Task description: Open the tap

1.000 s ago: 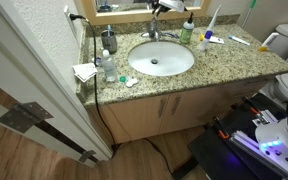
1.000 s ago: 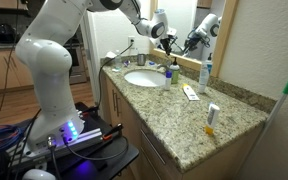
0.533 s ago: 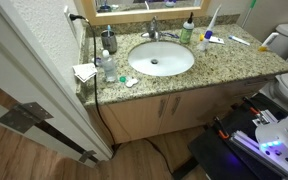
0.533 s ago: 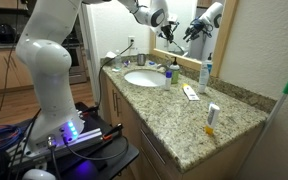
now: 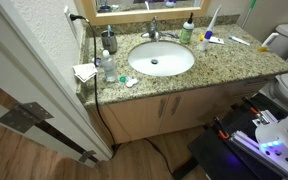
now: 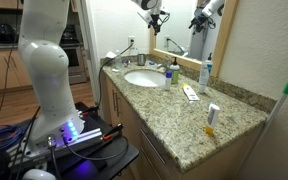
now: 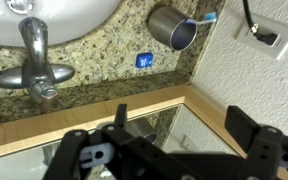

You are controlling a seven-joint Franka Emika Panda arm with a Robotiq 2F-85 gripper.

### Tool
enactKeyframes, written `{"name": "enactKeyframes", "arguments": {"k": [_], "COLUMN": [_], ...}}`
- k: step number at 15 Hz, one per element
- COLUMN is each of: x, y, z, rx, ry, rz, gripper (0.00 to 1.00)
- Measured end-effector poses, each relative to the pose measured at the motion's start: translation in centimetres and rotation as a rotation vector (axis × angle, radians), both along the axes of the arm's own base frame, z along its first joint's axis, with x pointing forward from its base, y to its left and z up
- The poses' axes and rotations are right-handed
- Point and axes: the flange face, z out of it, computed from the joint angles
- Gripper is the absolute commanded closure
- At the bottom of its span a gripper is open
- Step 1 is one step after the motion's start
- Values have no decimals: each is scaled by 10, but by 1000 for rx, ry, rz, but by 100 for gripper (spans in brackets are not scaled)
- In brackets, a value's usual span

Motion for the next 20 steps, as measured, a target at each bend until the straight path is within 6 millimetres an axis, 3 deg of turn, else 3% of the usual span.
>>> {"name": "enactKeyframes", "arguments": {"k": [2,7,14,20], "x": [-6,-3,42,40], "y": [-1,0,15,16], "z": [8,-5,-91,-84], "rx": [11,47,281,290], "ry": [7,54,247,255], "rz": [12,-30,-212,-214], "gripper": [0,0,0,0]}}
